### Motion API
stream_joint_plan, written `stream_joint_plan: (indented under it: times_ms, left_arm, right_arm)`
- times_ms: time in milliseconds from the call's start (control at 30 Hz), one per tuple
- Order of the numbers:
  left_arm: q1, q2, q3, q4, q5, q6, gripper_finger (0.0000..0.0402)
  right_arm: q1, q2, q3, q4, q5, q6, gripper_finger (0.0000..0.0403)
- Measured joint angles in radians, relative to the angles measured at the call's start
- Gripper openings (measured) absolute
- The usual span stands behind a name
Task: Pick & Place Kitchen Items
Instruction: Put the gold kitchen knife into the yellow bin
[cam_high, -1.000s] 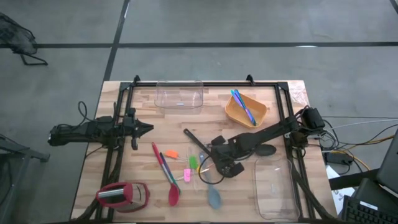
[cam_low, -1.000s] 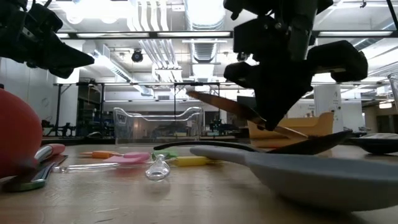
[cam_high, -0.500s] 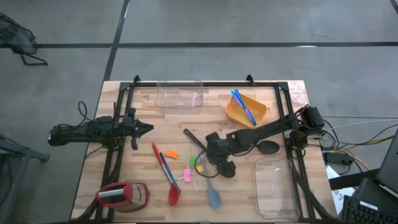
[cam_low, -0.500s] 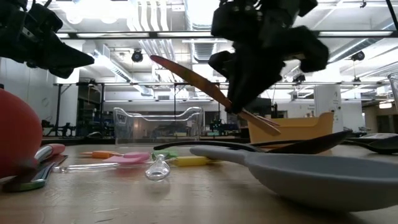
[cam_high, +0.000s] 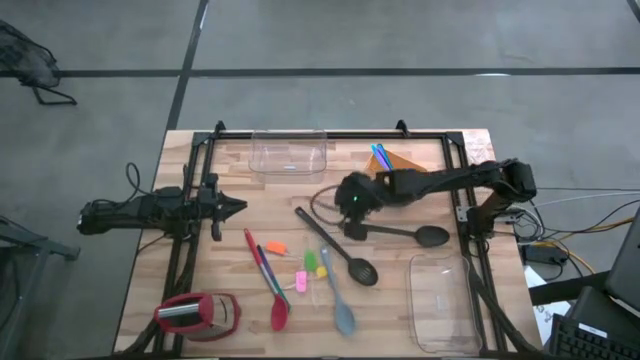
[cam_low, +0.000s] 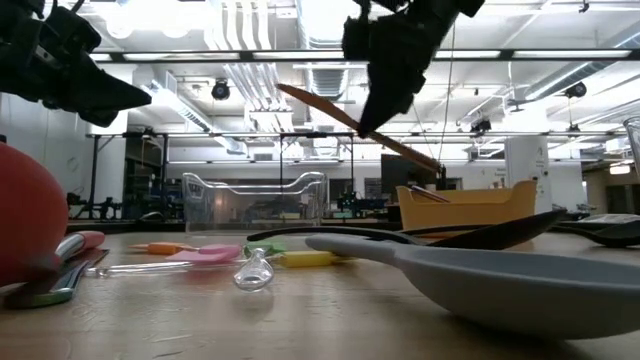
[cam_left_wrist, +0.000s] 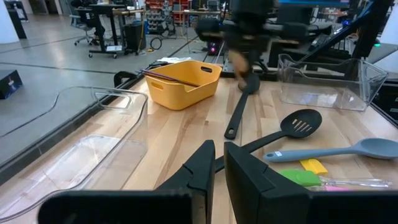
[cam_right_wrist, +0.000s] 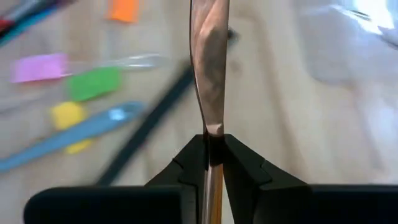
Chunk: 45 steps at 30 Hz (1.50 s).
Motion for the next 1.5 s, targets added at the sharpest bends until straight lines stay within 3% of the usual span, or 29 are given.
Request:
stream_joint_plan:
  times_ms: [133,367,567,967,1367,1500]
  left_arm:
    - [0.0,0.001,0.0,-0.006,0.0,0.0,0.0044]
    - [0.0,0.002,0.0,-0.012,0.0,0.0,0.0044]
    - [0.0,0.002,0.0,-0.012,0.0,0.0,0.0044]
    - [0.0,0.002,0.0,-0.011,0.0,0.0,0.0044]
    - [0.0,0.002,0.0,-0.01,0.0,0.0,0.0044]
    - [0.0,0.002,0.0,-0.01,0.0,0.0,0.0044]
  right_arm:
    - [-0.066,-0.045,-0.008,-0.079,0.101,0.048,0.0042]
    - [-0.18,-0.104,-0.029,-0.136,0.133,0.12,0.004]
    - [-0.262,-0.122,-0.063,-0.158,0.25,0.181,0.0049]
    - [-0.41,-0.12,-0.214,-0.147,0.253,0.247,0.0046]
    - [-0.436,-0.119,-0.338,-0.087,0.252,0.264,0.0044]
    - [-0.436,-0.119,-0.347,-0.087,0.252,0.263,0.0062]
